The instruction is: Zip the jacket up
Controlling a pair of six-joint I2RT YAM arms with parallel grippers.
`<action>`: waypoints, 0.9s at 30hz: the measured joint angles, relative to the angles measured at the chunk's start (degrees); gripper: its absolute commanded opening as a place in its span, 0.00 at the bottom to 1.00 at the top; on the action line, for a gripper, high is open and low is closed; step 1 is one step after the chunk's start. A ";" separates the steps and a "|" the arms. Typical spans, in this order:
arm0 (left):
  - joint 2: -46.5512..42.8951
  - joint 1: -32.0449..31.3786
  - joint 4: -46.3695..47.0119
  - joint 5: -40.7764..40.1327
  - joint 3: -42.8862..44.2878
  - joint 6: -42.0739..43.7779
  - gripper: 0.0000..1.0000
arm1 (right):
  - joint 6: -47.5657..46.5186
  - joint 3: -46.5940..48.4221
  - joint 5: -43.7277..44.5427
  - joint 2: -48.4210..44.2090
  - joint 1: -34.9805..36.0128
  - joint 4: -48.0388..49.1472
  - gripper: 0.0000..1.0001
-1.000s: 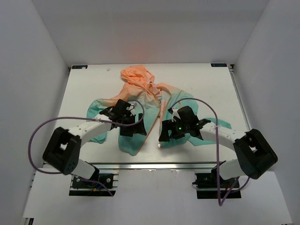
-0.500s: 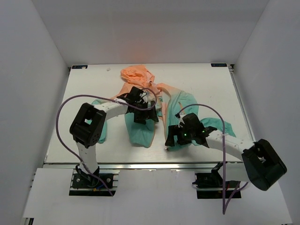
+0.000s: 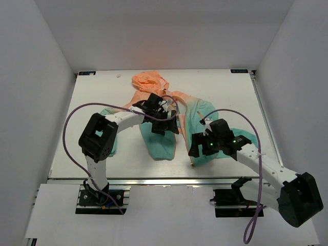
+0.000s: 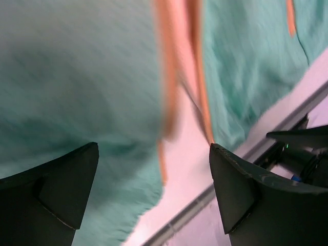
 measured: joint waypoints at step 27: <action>-35.08 -4.13 -8.74 -15.54 -22.82 -7.34 0.98 | 4.26 3.15 15.17 3.48 9.86 -9.60 0.60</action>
